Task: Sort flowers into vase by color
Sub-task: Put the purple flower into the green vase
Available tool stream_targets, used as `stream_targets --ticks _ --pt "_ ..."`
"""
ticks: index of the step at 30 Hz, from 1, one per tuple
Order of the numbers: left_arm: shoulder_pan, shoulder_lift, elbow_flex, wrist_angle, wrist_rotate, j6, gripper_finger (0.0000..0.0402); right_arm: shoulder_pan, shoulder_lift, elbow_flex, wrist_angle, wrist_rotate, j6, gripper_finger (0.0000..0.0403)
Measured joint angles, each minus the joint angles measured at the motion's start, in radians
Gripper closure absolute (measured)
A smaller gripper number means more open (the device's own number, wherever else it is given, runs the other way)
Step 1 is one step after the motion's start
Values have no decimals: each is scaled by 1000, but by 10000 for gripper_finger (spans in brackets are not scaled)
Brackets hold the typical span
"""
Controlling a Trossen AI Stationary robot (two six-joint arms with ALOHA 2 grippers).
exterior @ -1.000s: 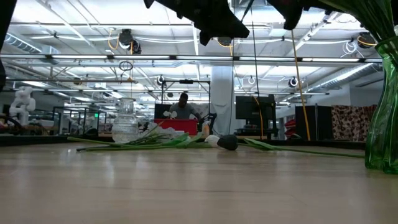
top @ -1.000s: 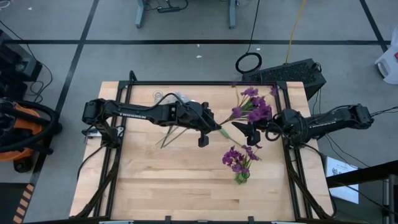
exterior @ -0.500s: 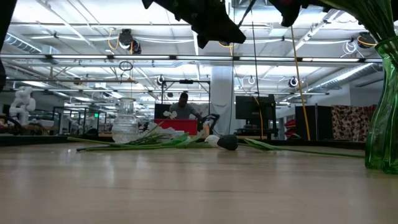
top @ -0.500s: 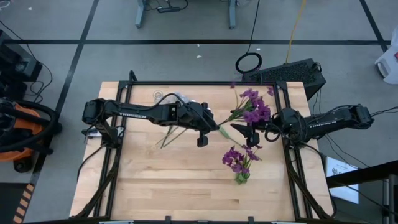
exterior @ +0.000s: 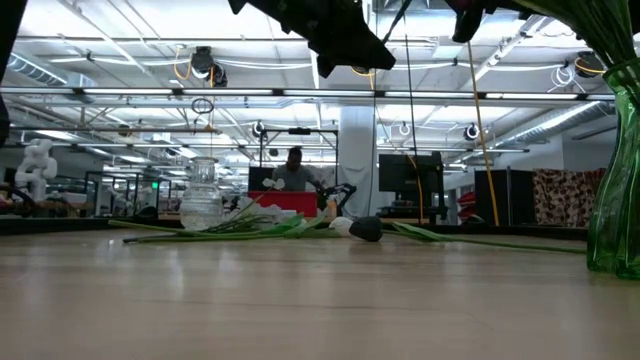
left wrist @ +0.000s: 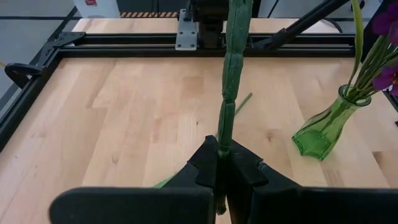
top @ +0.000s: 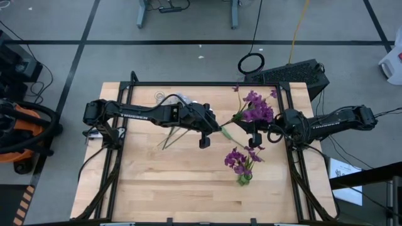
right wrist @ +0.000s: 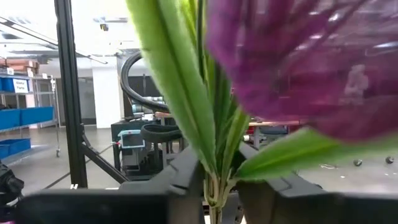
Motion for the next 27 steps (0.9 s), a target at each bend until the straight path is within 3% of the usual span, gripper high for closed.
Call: stream_targets --ticks 7,20,27 --pt "0 0 0 2 -32 -48 360 0 -3 0 4 0 -1 395" --pt "-47 0 0 0 -41 -160 155 0 -111 -1 -79 -2 25 398" --pt "-88 -1 1 -57 -99 -191 122 37 -215 -1 -176 -3 60 398"
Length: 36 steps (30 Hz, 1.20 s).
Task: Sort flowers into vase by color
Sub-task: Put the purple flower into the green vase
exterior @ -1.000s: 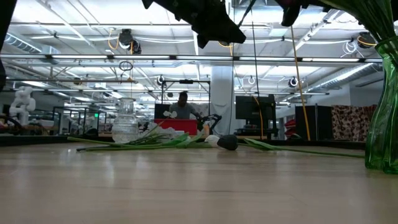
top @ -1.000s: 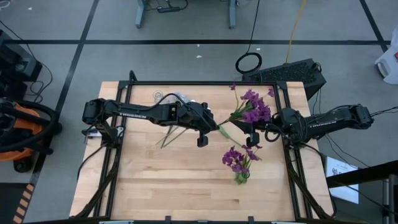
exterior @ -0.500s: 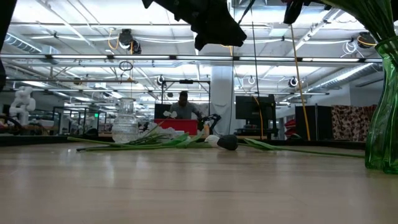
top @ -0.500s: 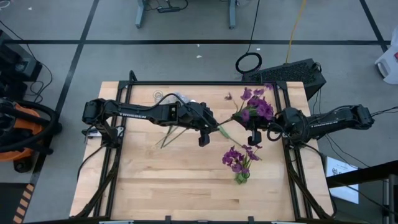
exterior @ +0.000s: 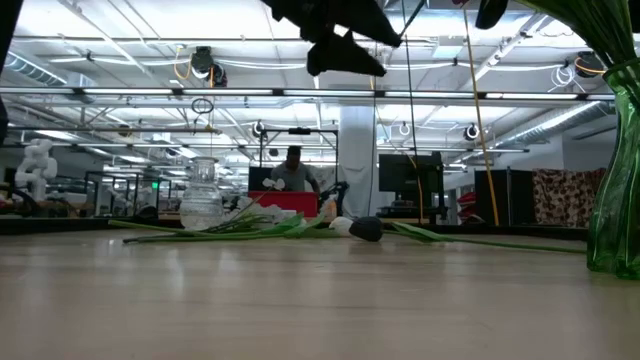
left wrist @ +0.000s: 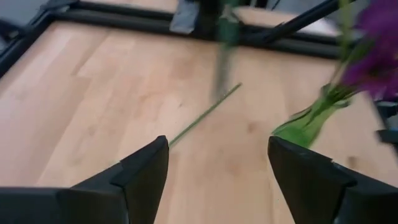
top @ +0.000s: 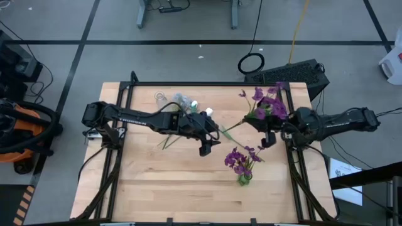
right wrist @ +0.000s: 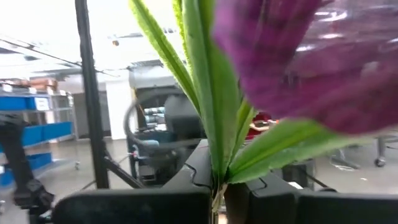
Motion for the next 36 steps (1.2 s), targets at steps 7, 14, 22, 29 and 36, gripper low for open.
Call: stream_targets --ticks 7,14,22,29,36 --pt "-56 -1 0 -59 -147 -47 121 65 -122 22 -111 8 16 398" --pt "-134 -1 0 -58 -265 -77 121 151 -130 148 -322 49 18 398" --pt "-194 -3 -91 39 -342 -141 121 256 -110 382 -596 162 -20 398" --pt "-215 -3 -167 171 -376 -160 121 316 -74 523 -854 193 49 399" --pt "-237 8 -209 233 -399 -188 120 399 -75 559 -949 184 129 399"
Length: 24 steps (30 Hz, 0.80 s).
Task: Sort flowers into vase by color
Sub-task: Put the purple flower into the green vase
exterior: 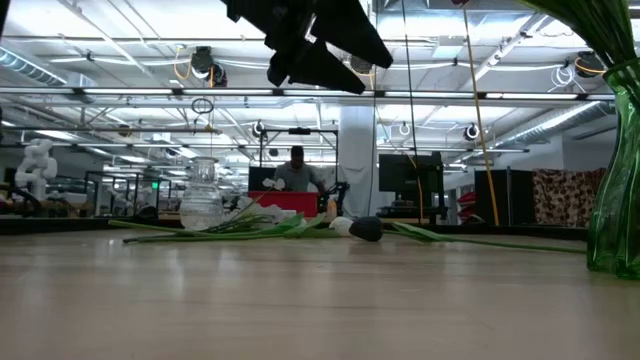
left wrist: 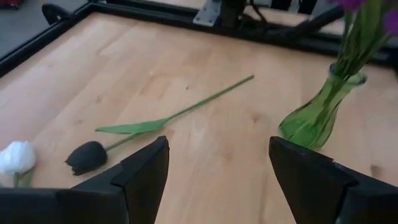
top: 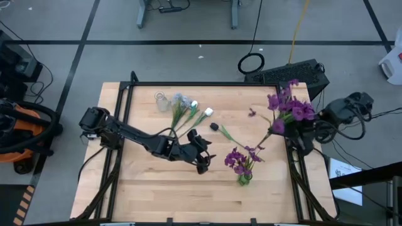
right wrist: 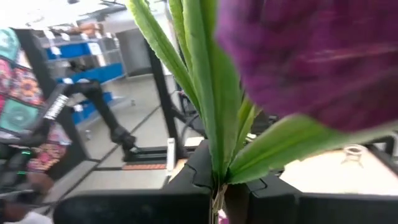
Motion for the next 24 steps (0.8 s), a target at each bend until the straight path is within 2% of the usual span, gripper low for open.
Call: stream_targets --ticks 6,13,19,24 --pt "-22 0 -24 26 -58 -65 120 61 -41 51 -98 18 40 399" --pt "-49 0 -24 53 -118 -95 120 106 -95 46 -221 30 117 399" --pt "-56 0 -24 96 -137 -95 120 170 -98 -47 -154 23 124 399" --pt "-56 0 -24 115 -152 -96 120 239 -98 -170 4 36 112 399"
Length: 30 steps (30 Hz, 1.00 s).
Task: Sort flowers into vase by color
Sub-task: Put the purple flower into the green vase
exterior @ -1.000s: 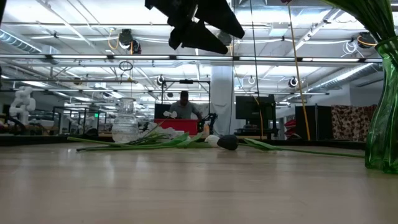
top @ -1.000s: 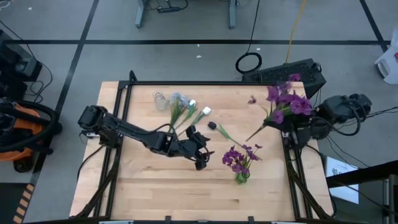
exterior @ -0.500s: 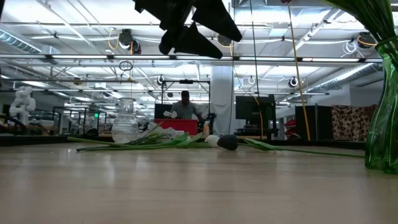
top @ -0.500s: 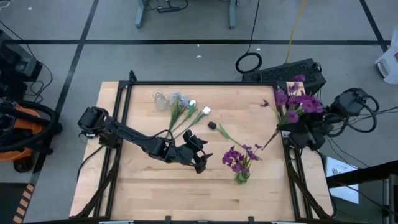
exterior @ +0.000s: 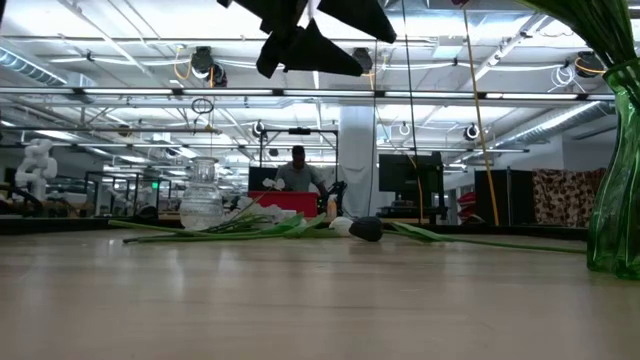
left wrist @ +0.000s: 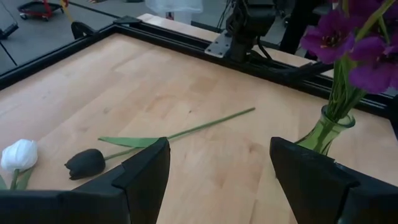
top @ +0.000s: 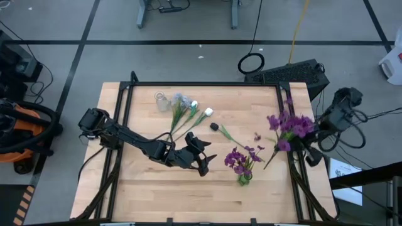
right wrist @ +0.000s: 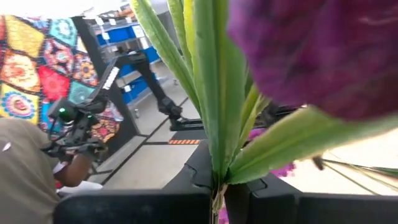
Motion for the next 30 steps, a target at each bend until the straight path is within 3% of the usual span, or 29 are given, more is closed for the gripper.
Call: stream_targets --ticks 10,30 --pt "0 0 0 12 -1 0 120 164 50 -121 118 248 18 399" --pt "1 0 1 18 -5 0 120 399 324 -126 220 701 44 399"
